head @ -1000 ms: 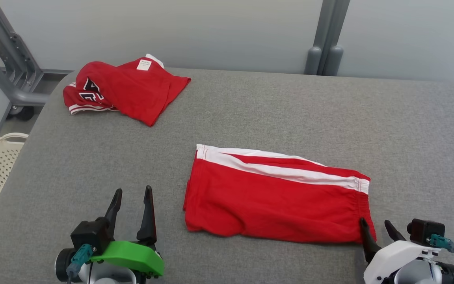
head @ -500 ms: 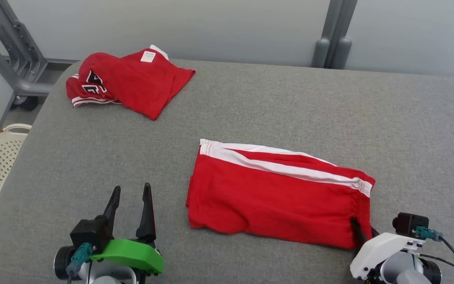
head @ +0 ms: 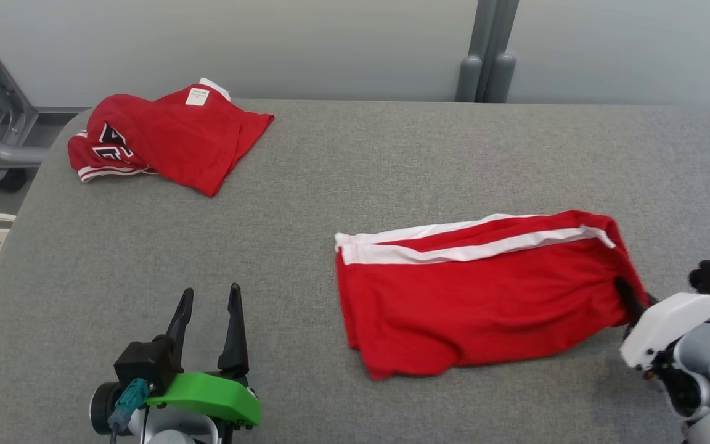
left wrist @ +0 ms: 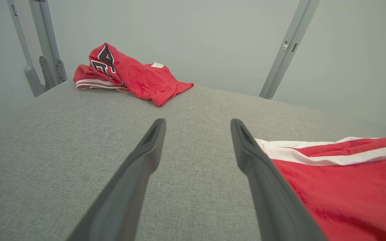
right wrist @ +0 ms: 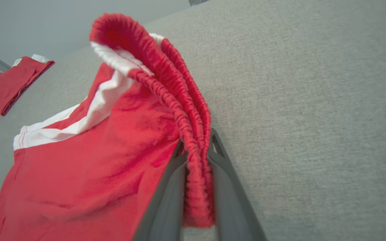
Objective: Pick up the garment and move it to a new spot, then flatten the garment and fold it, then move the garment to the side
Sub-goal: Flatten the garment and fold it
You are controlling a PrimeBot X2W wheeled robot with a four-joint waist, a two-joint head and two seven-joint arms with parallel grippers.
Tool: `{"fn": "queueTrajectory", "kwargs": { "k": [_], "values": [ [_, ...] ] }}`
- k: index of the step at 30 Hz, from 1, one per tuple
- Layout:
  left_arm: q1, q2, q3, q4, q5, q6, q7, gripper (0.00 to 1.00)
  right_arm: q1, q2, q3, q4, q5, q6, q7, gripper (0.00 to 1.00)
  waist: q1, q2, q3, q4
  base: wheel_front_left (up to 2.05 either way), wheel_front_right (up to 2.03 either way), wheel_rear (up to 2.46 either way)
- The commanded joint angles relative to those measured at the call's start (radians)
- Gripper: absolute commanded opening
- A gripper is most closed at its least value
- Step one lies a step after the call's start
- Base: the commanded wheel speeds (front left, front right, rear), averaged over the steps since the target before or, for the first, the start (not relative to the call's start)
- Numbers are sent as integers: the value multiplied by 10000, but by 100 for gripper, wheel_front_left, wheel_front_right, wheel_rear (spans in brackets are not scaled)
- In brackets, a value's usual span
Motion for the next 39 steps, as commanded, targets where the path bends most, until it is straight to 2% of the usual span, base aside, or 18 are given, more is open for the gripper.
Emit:
{"fn": "queueTrajectory", "kwargs": {
  "k": [1,5,10,15,24,30,35,39],
  "values": [
    [-28,-41,36,12,90,-50,-3,100,-30,-338,-235,-169,108,-3,211,0,0,0,32,-117,0,0,0],
    [-108,-145,46,25,138,-132,-3,100,111,-989,-1000,-413,-55,-1,699,0,0,0,81,-214,0,0,0],
    [-140,-183,96,51,198,-171,-3,100,191,-997,-1585,-636,-292,-1,1042,0,0,0,103,-275,0,0,0],
    [-186,-229,137,117,236,-260,-3,100,367,-585,-1662,-1123,-307,-1,1460,0,0,0,84,-295,0,0,0],
    [-202,-296,178,200,292,-375,-3,100,687,227,-1113,-2749,431,-1,2399,0,0,0,-41,-253,0,0,0],
    [-193,-343,200,227,259,-420,-3,100,804,819,-579,-3488,255,0,2680,0,0,0,-99,-143,0,0,0],
    [-224,-395,219,254,219,-471,-3,100,583,1452,-214,-3273,-225,0,2468,0,0,0,-121,-2,0,0,0],
    [-233,-436,231,283,179,-514,-3,100,364,1790,-15,-2586,-705,0,2009,0,0,0,-107,130,0,0,0]
  ]
}}
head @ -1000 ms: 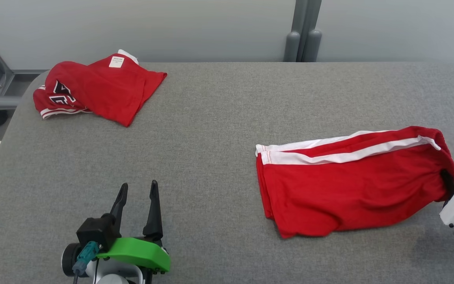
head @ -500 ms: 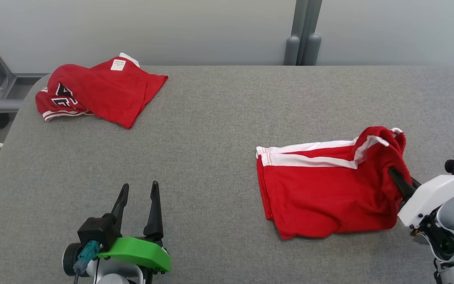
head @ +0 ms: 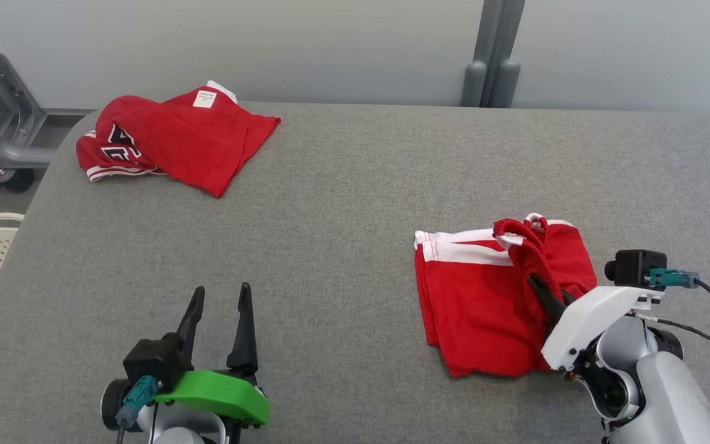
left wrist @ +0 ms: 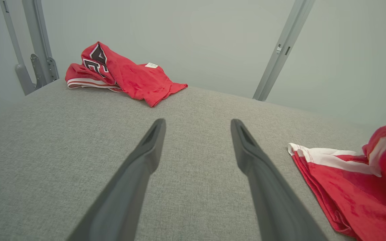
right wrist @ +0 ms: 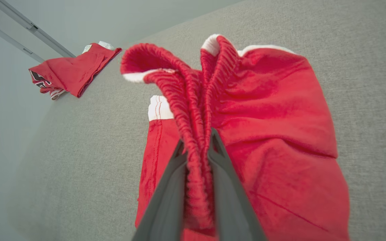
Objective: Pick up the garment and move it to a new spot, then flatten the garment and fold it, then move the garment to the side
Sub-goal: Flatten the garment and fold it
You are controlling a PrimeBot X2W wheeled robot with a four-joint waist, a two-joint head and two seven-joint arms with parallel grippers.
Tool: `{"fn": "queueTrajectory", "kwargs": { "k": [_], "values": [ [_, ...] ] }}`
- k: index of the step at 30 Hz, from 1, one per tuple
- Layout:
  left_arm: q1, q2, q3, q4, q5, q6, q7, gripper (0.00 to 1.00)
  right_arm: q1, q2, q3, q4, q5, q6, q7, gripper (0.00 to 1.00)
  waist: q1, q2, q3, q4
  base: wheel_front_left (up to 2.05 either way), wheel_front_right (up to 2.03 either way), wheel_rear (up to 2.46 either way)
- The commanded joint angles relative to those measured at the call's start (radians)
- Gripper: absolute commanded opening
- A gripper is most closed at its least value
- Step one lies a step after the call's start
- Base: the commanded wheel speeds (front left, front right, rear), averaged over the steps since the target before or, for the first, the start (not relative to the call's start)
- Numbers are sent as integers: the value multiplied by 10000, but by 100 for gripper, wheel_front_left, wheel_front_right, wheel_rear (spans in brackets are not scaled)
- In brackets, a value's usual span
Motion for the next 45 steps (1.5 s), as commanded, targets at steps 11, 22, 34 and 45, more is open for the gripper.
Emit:
{"fn": "queueTrajectory", "kwargs": {
  "k": [11,22,34,45],
  "values": [
    [-221,-100,26,98,3,-128,-1,100,-1120,159,1220,2834,-301,4,-1678,0,0,0,91,372,0,0,0],
    [-73,-140,34,213,46,-184,-1,100,-1936,166,2495,4783,-373,4,-2652,31,0,0,-92,366,0,0,0],
    [76,-160,45,361,109,-242,-1,100,-2178,164,3760,5065,-194,4,-3142,100,0,0,-357,348,0,0,0],
    [268,-124,147,269,116,-165,-1,100,-2393,167,3443,4800,-1172,4,-3214,100,0,0,-526,-35,0,0,0]
  ]
}}
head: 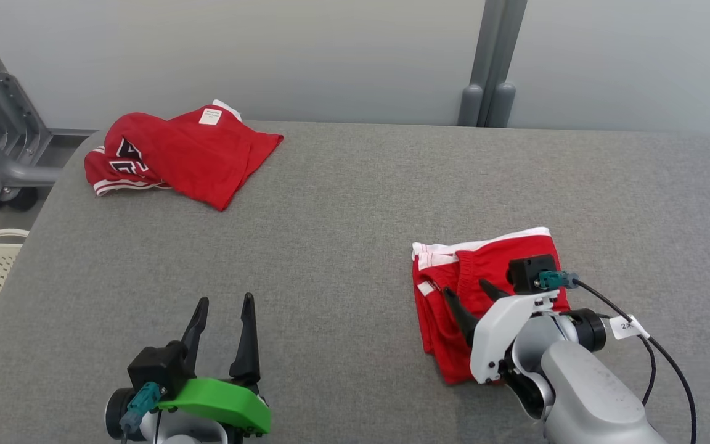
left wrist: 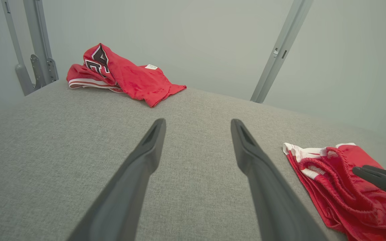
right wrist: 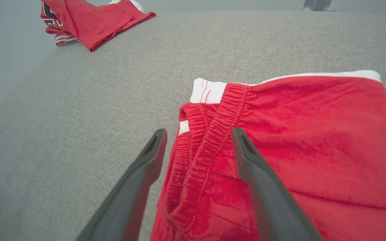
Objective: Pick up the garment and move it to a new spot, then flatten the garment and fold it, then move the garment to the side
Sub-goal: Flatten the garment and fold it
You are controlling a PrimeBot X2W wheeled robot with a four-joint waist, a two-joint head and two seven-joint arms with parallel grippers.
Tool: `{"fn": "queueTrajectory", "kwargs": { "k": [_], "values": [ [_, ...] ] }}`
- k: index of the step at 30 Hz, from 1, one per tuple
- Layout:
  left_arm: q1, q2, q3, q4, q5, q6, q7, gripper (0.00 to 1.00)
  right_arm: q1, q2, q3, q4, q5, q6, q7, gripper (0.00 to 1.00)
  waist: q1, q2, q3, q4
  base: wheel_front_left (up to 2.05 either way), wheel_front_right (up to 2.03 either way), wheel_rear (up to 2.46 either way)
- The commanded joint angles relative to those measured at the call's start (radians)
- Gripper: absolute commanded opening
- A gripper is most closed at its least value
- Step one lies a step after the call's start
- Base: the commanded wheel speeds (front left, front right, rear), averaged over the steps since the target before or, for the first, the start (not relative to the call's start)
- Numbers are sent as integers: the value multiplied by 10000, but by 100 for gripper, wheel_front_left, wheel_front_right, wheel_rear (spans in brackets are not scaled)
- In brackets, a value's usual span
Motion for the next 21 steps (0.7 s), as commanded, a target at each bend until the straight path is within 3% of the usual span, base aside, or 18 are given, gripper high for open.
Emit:
{"fn": "queueTrajectory", "kwargs": {
  "k": [1,10,17,21],
  "values": [
    [161,47,50,-53,42,44,-3,100,-48,-31,-102,-145,-196,1,43,100,0,-1,-33,-139,0,0,0],
    [206,49,112,-185,52,91,-3,100,117,-143,-1285,-1336,-1269,1,167,100,0,-1,-84,-660,0,0,0],
    [93,30,44,-300,40,102,-3,100,539,-770,-2409,-2254,-1693,1,929,100,0,-1,-3,-838,0,0,0],
    [-1,64,52,-366,53,109,-3,100,716,-1284,-2836,-2530,-1333,1,1764,100,0,-1,181,-743,0,0,0]
  ]
}}
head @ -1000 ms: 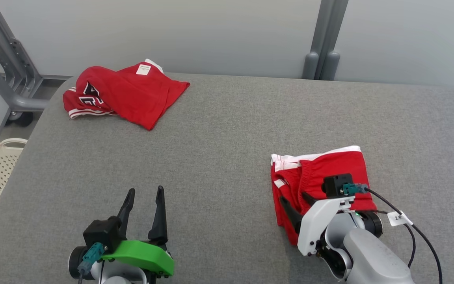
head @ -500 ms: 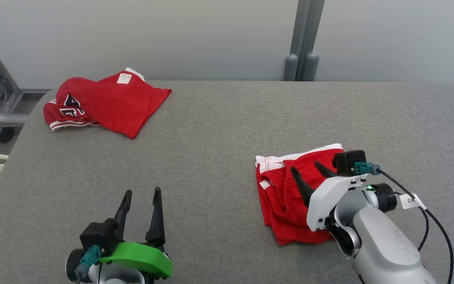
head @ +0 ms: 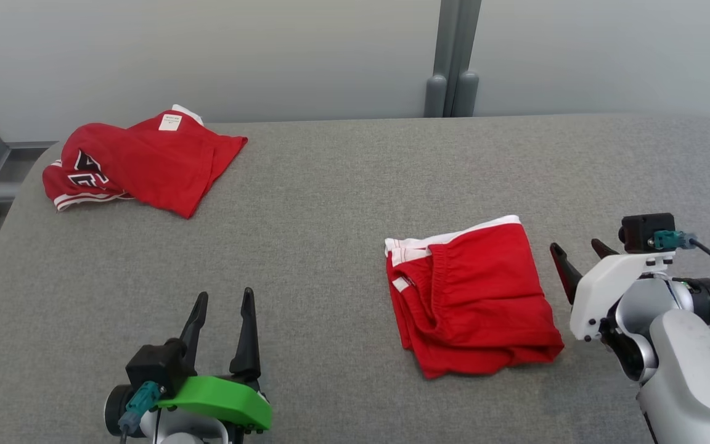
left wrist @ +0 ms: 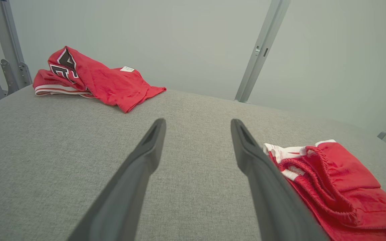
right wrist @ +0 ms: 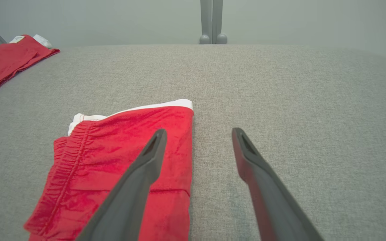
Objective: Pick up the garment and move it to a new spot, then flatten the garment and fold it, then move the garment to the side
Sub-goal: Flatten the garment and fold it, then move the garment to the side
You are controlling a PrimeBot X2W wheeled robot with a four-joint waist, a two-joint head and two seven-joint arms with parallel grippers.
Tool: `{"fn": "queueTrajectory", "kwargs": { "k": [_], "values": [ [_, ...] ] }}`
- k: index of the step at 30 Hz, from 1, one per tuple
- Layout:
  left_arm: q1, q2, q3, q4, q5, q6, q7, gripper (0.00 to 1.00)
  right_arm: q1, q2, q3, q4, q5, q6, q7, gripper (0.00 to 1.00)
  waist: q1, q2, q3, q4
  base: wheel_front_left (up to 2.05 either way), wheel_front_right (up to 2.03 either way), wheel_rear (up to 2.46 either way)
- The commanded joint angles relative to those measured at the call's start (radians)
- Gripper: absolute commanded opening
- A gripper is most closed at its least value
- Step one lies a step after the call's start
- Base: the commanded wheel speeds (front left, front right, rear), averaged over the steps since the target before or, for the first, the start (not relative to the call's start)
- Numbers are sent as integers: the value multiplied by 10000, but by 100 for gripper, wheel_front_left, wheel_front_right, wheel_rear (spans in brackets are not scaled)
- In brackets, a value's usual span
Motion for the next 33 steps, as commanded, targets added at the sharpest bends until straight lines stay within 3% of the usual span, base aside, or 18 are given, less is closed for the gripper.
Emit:
{"fn": "queueTrajectory", "kwargs": {
  "k": [1,9,16,26,27,28,29,30,31,33],
  "values": [
    [-101,68,39,-59,15,42,-1,100,65,-172,-33,-73,209,1,232,100,0,-1,135,92,0,0,0],
    [-403,77,-59,-81,66,26,2,100,-311,-874,433,318,1966,1,1482,100,0,-1,575,560,0,0,0],
    [-638,132,-68,-40,82,23,2,100,-725,-1520,1075,1094,3389,1,1897,100,0,-1,958,1036,0,0,0],
    [-774,106,-84,-124,99,63,1,100,-1211,-1915,1907,2025,4851,2,2212,100,0,-1,1275,1364,0,0,0],
    [-774,102,-79,-147,103,63,1,100,-1255,-1956,2015,2063,4942,2,2172,64,0,-1,1293,1365,0,0,0],
    [-776,99,-62,-161,107,73,1,100,-1289,-1973,2109,2089,5026,1,2149,45,0,-1,1307,1358,0,0,0],
    [-784,98,-46,-178,109,78,1,100,-1328,-1995,2227,2075,5098,2,2060,36,0,-1,1323,1344,0,0,0],
    [-797,94,-43,-204,125,80,1,100,-1358,-2029,2329,2088,5160,2,1994,36,0,-1,1338,1324,0,0,0],
    [-807,88,-52,-232,138,77,1,100,-1410,-2080,2415,2111,5168,2,1872,0,0,-1,1354,1296,0,0,0],
    [-822,81,-63,-271,145,65,2,100,-1483,-2113,2501,2142,5195,1,1782,0,0,-1,1373,1257,0,0,0]
  ]
}}
